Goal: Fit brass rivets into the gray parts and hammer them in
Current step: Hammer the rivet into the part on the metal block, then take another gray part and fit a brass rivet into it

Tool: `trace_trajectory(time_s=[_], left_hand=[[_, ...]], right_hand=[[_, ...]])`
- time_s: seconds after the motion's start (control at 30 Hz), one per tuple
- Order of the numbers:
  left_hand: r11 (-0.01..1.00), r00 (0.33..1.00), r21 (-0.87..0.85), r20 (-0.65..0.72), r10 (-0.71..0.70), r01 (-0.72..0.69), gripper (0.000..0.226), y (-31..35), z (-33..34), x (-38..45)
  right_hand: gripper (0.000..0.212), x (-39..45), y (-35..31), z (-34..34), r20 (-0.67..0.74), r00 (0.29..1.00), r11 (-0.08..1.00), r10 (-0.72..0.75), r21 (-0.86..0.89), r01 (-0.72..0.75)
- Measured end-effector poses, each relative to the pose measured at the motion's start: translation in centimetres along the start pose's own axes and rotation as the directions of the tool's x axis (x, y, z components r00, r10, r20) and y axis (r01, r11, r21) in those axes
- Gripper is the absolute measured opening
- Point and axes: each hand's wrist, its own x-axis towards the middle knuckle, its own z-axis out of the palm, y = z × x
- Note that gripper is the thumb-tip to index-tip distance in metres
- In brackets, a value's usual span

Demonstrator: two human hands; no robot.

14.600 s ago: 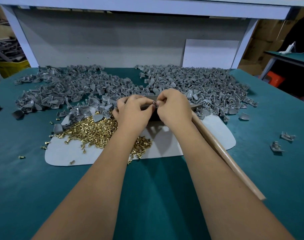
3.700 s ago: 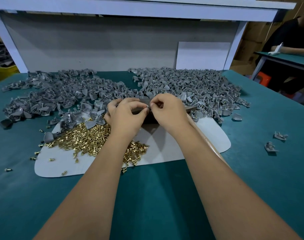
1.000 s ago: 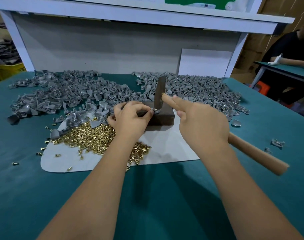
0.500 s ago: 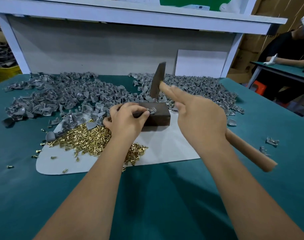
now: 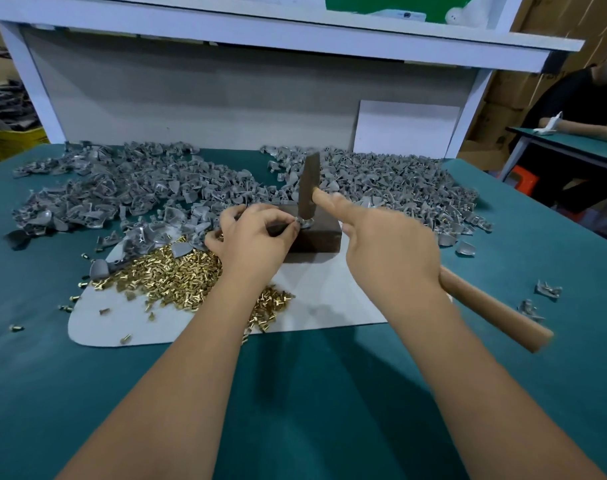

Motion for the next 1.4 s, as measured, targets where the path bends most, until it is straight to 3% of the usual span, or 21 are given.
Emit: trace_trajectory(time_s=[0.17,0.3,0.47,0.53,0.67,0.77,0.87,1.0,1.1,1.17,1.23,1.3,1.33,1.4], left_hand=[[1.000,1.000,0.015,-0.027,0.006,-0.006,0.036,-0.1,0.3,0.0],[1.000,1.000,-0.019,0.014,-0.008,0.008,0.029,-0.2,0.0,0.2],[1.000,0.998,-0.008,0.057,-0.009,0.009,0.018,0.0,-0.3,0.0],[0.999,0.996,-0.007,0.076,-0.036,0.037,0.014,0.2,-0.5,0.0],[0.953,0.991,-0.287,0.111,-0.071,0.100,0.016,0.7,-1.5,0.2],[0.909,0.992,-0.407,0.119,-0.046,0.091,0.018,0.9,-1.9,0.5],[0.876,0.990,-0.477,0.138,-0.009,0.074,0.020,1.1,-2.1,0.6],[0.843,0.984,-0.535,0.172,0.046,0.054,0.008,1.2,-2.3,0.3],[0.832,0.980,-0.553,0.190,0.062,0.054,0.011,1.3,-2.4,0.2],[0.831,0.977,-0.553,0.202,0.067,0.057,0.011,1.3,-2.4,0.1],[0.836,0.976,-0.546,0.203,0.076,0.048,0.010,1.4,-2.5,-0.1],[0.848,0.976,-0.530,0.196,0.093,0.026,0.009,1.6,-2.5,-0.2],[0.855,0.975,-0.519,0.195,0.107,0.010,0.008,1.7,-2.5,-0.3],[0.874,0.971,-0.486,0.201,0.129,-0.016,0.003,1.7,-2.4,-0.3]], right_hand=[[0.059,0.5,0.1,-0.2,-0.159,0.985,0.997,0.072,0.050,-0.065],[0.060,-1.0,0.4,1.3,-0.058,0.998,0.999,-0.026,-0.046,0.024],[0.049,-0.7,1.5,1.9,-0.150,0.982,0.983,0.110,0.163,-0.085],[0.052,-0.6,2.2,2.0,-0.149,0.973,0.976,0.179,0.149,-0.157],[0.042,-0.6,3.8,1.9,-0.006,0.938,0.938,0.347,0.023,-0.347],[0.023,-0.8,4.4,2.3,0.088,0.916,0.920,0.390,0.006,-0.392],[0.008,-1.0,4.4,2.8,0.165,0.913,0.924,0.373,0.029,-0.382],[0.010,-1.3,3.5,2.7,0.197,0.929,0.948,0.314,-0.005,-0.319],[0.023,-1.4,3.0,2.7,0.112,0.968,0.974,0.226,-0.030,-0.224],[0.027,-1.3,2.6,2.7,-0.043,0.982,0.980,0.183,0.081,-0.179],[0.024,-1.2,1.6,2.7,-0.088,0.972,0.895,0.218,0.416,-0.163],[0.031,-0.8,0.4,2.5,0.073,0.977,0.635,0.202,0.749,-0.187],[0.034,-0.5,-0.2,2.4,0.156,0.974,0.510,0.164,0.832,-0.219],[0.029,0.3,-0.8,2.4,0.242,0.964,0.399,0.107,0.878,-0.265]])
